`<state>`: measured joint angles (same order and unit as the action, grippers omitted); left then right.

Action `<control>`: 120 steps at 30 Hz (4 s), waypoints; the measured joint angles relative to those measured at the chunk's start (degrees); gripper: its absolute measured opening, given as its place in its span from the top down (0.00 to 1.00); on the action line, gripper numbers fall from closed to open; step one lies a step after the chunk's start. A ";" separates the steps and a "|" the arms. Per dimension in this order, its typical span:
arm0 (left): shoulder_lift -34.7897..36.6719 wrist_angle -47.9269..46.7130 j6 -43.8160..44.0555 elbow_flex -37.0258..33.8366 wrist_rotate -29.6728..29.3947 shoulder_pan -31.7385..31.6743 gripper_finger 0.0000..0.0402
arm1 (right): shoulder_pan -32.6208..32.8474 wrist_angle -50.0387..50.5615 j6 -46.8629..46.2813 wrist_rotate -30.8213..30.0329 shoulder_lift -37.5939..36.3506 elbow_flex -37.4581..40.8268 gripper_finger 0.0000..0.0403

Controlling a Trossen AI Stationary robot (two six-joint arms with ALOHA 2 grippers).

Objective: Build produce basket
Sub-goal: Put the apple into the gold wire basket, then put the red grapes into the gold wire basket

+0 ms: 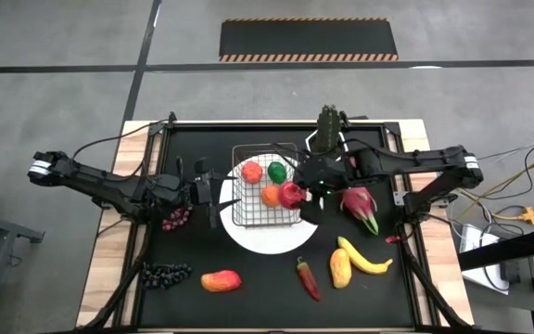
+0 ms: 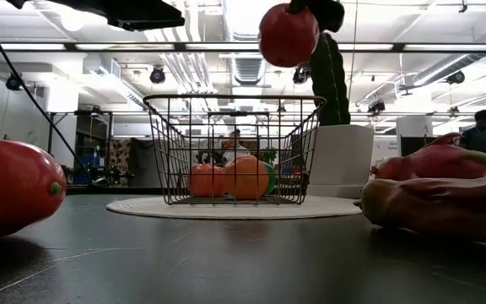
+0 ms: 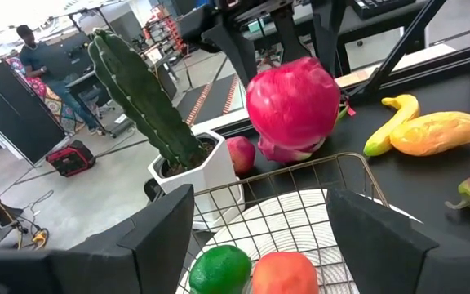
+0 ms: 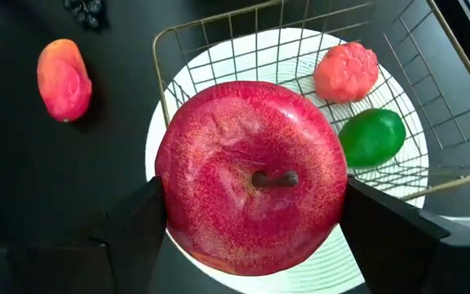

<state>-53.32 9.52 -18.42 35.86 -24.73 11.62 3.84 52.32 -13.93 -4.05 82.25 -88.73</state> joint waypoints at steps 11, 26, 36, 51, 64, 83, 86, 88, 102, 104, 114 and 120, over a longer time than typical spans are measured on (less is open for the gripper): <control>0.00 0.02 0.01 -0.27 0.00 0.00 0.35 | -1.27 -2.49 2.06 0.17 2.53 -0.15 0.23; 0.00 0.57 0.01 -0.37 0.00 0.02 0.35 | -2.22 -9.04 3.81 0.06 6.99 -0.13 0.23; 0.03 0.79 0.01 -0.37 0.00 0.02 0.35 | -4.30 -14.55 5.22 0.06 12.63 -0.13 0.23; 0.11 0.70 0.01 -0.37 0.02 0.02 0.35 | -7.02 -21.49 8.71 0.02 20.15 -0.13 0.23; 0.11 1.53 -0.01 -0.37 0.00 0.02 0.35 | -8.27 -27.39 11.78 0.03 25.59 -0.08 0.21; 0.11 2.06 -0.03 -0.37 0.02 0.02 0.35 | -8.51 -26.99 13.30 -0.44 25.65 -0.90 0.09; 0.11 2.06 0.09 -0.37 0.02 0.02 0.35 | -8.39 -25.71 14.66 -0.44 24.43 -1.37 0.09; 0.11 2.06 1.51 -0.37 0.02 0.02 0.35 | -7.88 -24.74 15.48 -0.53 22.63 -1.37 0.09; -3.33 10.22 16.72 -4.28 0.68 0.13 0.35 | 0.99 -25.19 18.93 -0.46 2.21 12.96 0.09; -5.19 11.57 17.91 -3.98 0.68 0.13 0.35 | 1.91 -27.55 19.53 -0.46 -1.08 16.81 0.09; -14.08 14.01 21.17 -0.70 0.68 0.22 0.35 | 3.69 -48.47 21.40 -0.45 -15.56 37.95 0.21; -16.04 13.24 24.91 2.75 0.69 0.42 0.35 | 3.69 -58.69 25.34 -0.46 -19.42 45.33 0.41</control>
<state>-69.36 22.76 6.48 38.60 -24.04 12.04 7.53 -6.36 11.41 -4.51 62.84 -43.40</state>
